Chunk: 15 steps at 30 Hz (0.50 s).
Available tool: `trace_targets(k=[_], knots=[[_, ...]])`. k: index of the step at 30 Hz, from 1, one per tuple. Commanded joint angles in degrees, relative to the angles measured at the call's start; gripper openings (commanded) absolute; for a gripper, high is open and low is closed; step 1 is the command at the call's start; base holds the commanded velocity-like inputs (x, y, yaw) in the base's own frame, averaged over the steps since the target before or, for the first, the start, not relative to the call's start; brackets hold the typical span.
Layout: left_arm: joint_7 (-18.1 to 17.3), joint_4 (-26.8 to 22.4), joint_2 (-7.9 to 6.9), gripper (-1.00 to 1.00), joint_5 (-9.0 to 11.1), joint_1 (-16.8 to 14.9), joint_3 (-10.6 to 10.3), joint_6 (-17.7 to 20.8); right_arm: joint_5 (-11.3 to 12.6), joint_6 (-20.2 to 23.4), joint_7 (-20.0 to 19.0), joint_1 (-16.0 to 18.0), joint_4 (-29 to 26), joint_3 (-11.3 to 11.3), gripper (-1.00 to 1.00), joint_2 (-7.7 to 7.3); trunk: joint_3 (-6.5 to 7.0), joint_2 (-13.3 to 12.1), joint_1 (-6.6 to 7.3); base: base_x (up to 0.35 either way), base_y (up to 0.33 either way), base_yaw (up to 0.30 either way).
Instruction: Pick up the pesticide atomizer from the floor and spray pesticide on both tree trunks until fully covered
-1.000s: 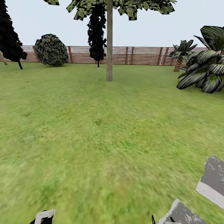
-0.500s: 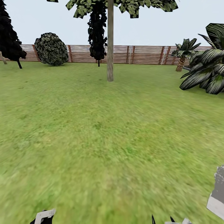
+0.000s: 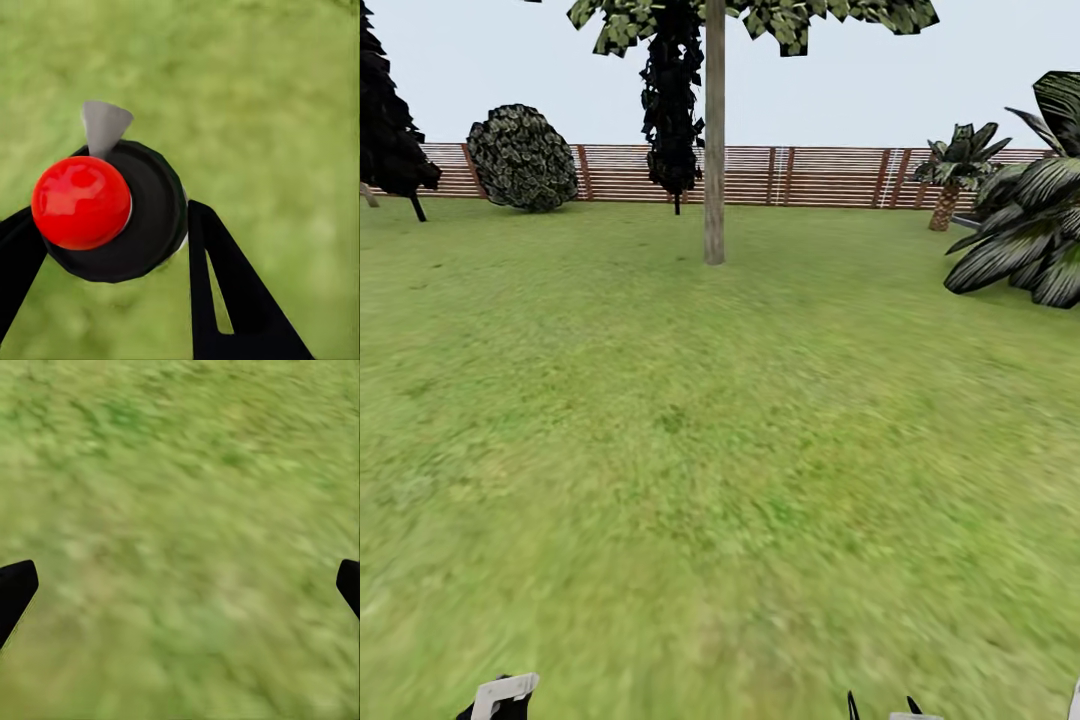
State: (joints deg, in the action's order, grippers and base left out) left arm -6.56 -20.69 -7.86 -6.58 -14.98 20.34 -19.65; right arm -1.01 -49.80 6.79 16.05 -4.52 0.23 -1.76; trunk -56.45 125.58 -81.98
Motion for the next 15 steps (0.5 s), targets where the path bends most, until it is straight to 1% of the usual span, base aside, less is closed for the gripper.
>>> trace_targets(k=[1,15], knots=[[-0.30,0.04,0.03,-1.00,-0.61,-0.05,0.49,-0.22,-0.13,-0.13,0.24,0.03,0.03,0.05,1.00,0.00,-0.05,0.02,-0.03,0.340,0.000,0.000],[-0.30,0.04,0.03,-1.00,-0.61,-0.05,0.49,-0.22,-0.13,-0.13,0.24,0.02,0.03,0.04,1.00,0.00,-0.05,0.02,-0.03,0.340,0.000,0.000]])
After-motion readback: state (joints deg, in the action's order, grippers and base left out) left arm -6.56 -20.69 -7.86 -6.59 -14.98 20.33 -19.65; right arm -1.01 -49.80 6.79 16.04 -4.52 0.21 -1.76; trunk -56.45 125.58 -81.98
